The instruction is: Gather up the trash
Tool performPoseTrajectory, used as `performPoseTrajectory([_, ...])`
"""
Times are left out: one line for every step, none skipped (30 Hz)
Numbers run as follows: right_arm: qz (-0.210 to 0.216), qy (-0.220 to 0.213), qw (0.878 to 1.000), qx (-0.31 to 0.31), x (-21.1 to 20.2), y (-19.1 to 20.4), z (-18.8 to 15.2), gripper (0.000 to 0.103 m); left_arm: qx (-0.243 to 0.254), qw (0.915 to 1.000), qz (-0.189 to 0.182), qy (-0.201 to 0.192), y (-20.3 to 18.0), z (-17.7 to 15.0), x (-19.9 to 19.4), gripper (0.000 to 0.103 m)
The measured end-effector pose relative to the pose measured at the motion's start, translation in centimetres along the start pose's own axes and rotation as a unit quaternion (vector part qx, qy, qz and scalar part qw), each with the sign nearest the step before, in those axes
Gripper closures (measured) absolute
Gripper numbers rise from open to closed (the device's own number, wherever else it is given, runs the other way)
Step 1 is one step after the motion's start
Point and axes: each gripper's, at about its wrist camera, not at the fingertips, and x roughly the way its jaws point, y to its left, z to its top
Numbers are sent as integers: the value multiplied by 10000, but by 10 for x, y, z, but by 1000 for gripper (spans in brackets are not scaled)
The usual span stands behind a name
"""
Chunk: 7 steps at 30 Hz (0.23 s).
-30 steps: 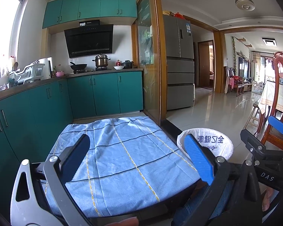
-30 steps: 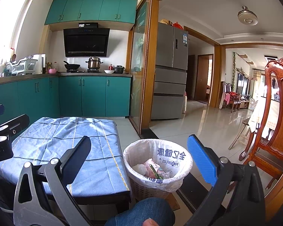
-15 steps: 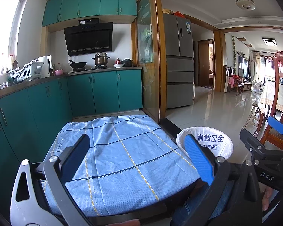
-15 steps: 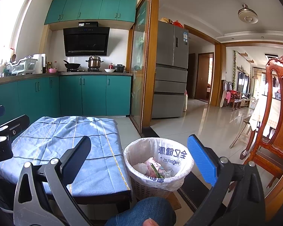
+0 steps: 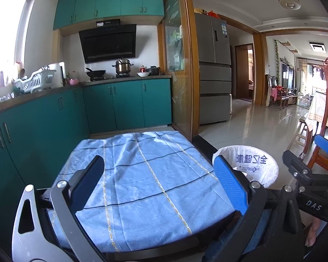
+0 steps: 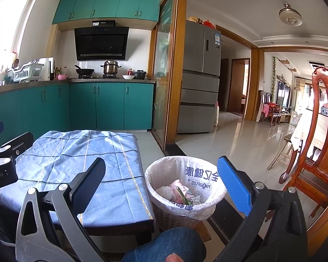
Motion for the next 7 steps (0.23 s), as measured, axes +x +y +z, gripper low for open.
performPoseTrajectory([14, 19, 10000, -11, 2, 1, 0, 3, -34, 10000, -47, 39, 1, -1, 2, 3])
performPoseTrajectory([36, 47, 10000, -26, 5, 3, 0, 3, -60, 9999, -75, 73, 2, -1, 4, 3])
performPoseTrajectory([55, 69, 10000, -35, 8, 5, 0, 3, -78, 9999, -88, 112, 4, -2, 7, 3])
performPoseTrajectory([89, 104, 9999, -41, 12, 8, 0, 3, -80, 9998, -87, 154, 6, -3, 11, 3])
performPoseTrajectory([158, 164, 9997, -43, 18, 11, -1, 3, -77, 9998, -68, 190, 8, -3, 15, 3])
performPoseTrajectory([221, 214, 9995, -42, 23, 13, -1, 3, -87, 9996, -11, 259, 13, -5, 22, 3])
performPoseTrajectory([343, 310, 9989, -37, 32, 17, -1, 3, -129, 9993, 41, 339, 20, -5, 31, 3])
